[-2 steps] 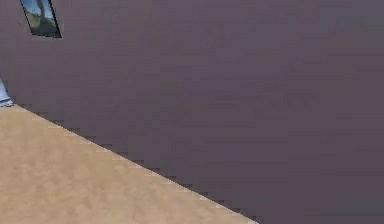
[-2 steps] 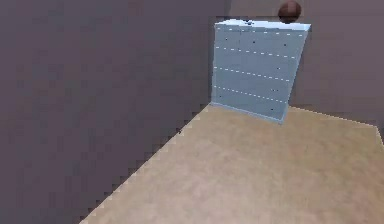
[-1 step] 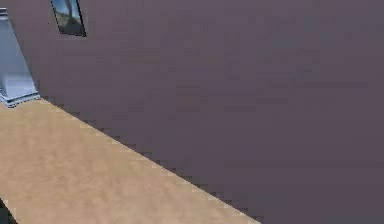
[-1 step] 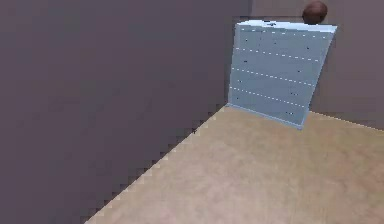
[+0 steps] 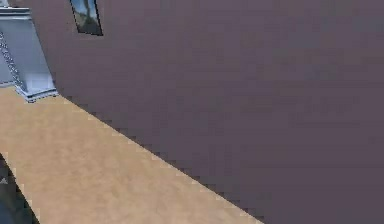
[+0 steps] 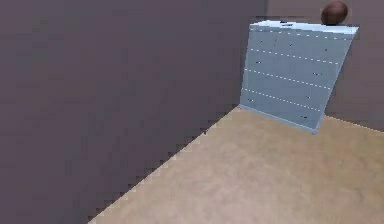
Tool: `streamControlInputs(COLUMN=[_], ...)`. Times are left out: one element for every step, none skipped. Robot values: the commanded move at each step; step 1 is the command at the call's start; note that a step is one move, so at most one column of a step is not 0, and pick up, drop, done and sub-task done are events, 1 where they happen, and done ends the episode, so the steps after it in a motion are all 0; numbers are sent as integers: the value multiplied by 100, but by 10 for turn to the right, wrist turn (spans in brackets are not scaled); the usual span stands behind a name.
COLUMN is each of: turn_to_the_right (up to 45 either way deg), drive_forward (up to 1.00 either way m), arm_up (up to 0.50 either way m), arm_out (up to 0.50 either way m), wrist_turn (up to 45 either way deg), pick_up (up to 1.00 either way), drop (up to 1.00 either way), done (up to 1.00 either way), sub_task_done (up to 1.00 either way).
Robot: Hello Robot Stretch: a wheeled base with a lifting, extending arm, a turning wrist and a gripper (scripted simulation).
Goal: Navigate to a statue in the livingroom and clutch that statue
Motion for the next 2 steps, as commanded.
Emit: streamControlInputs(turn_to_the_right=[0, -450], drive_forward=[85, 0], arm_up=[0, 0], arm_out=[0, 0], wrist_turn=[0, 0], pick_up=[0, 0], drop=[0, 0], done=[0, 0], sub_task_done=[0, 0])
